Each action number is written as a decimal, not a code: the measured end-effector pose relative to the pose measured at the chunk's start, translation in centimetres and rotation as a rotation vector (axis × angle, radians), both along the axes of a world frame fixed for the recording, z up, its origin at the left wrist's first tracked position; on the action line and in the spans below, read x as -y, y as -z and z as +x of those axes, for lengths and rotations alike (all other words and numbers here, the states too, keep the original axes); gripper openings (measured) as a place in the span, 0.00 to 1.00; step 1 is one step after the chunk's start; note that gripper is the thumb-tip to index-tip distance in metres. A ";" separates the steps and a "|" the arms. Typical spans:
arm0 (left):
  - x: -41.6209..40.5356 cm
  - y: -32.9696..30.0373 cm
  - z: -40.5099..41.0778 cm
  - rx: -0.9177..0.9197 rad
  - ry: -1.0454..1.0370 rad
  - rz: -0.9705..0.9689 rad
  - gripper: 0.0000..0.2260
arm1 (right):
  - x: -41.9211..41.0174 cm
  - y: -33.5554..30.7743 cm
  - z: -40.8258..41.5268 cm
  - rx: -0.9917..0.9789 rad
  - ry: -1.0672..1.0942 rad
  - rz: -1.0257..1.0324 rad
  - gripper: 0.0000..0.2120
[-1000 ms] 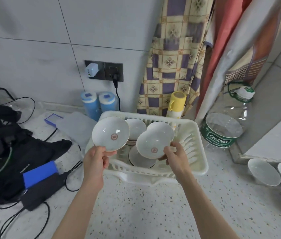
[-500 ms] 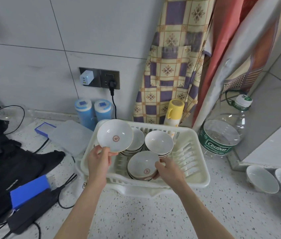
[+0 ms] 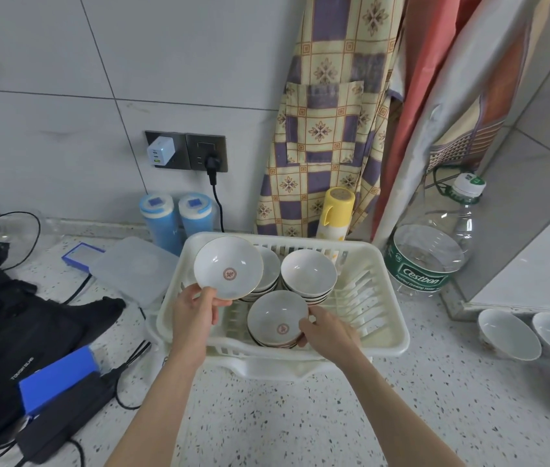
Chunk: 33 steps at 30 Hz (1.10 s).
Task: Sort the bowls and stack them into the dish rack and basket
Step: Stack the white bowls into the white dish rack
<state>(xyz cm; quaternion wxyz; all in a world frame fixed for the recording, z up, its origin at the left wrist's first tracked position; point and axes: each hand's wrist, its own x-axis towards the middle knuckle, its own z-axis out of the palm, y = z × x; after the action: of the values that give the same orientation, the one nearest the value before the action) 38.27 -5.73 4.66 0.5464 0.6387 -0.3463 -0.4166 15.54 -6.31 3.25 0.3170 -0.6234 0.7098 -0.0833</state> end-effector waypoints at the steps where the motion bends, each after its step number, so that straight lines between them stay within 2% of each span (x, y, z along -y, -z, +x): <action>1: 0.0 0.0 0.0 0.019 0.010 0.011 0.07 | 0.0 0.0 0.0 0.003 -0.006 0.005 0.16; 7: 0.0 -0.1 0.0 0.079 0.070 0.069 0.10 | 0.0 0.1 0.0 0.012 -0.021 0.029 0.18; 15: 0.0 -0.7 0.1 0.096 0.194 0.126 0.08 | 0.1 -0.3 -0.2 0.061 0.017 0.071 0.19; 21: 0.1 -0.9 -0.2 0.149 0.336 0.199 0.07 | 0.4 0.2 -0.2 -0.023 0.020 0.098 0.19; 24: 0.2 -0.8 -0.4 0.183 0.386 0.231 0.07 | 0.2 0.5 -0.1 -0.045 0.079 0.030 0.21; 28: 0.5 -0.8 -0.7 0.215 0.448 0.281 0.08 | -0.6 0.0 -0.1 0.119 0.272 -0.197 0.17; 33: 0.8 -0.7 -1.2 0.279 0.560 0.362 0.13 | -1.4 -1.0 -0.4 0.256 0.150 -0.202 0.18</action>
<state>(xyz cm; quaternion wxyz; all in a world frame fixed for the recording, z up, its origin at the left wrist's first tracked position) 37.08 -6.50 5.38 0.2366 0.6563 -0.4996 -0.5135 15.17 -4.88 4.24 0.3335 -0.5819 0.6960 -0.2566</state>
